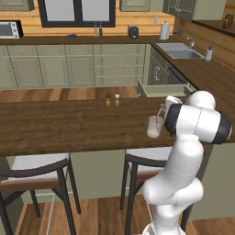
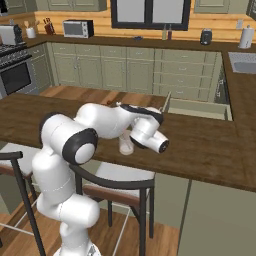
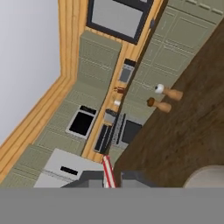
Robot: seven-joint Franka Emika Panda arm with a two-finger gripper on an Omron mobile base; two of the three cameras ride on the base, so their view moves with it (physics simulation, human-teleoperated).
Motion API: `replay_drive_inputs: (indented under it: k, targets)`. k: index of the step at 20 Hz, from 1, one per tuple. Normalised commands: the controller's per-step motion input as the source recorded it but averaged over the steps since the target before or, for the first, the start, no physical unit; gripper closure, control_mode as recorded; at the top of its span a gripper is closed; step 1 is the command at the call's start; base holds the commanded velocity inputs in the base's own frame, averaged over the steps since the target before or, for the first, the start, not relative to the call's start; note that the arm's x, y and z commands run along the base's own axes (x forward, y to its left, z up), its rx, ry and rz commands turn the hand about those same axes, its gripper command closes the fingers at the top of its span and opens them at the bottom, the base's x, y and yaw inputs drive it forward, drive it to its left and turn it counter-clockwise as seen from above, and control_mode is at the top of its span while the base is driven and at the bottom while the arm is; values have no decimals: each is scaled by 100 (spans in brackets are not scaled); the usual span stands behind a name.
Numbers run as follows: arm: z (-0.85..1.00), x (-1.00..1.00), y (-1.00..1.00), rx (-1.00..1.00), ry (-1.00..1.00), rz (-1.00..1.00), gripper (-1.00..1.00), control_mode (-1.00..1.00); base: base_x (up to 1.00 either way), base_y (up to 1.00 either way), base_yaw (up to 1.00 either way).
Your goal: Take a straw from the drawer in front and place it inside the glass cup on the dining counter.
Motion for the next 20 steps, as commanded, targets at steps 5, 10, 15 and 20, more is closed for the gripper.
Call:
replay_drive_inputs:
  k: [5,10,15,20]
  targets:
    - [0,-1,0,0,-7,0,-100,-100,0,0,0]
    - [3,-20,0,0,-8,0,-100,-100,0,0,0]
    - [36,-47,-11,0,-13,0,-100,-100,0,0,0]
    - [89,-70,-38,0,-22,0,-100,-100,0,0,0]
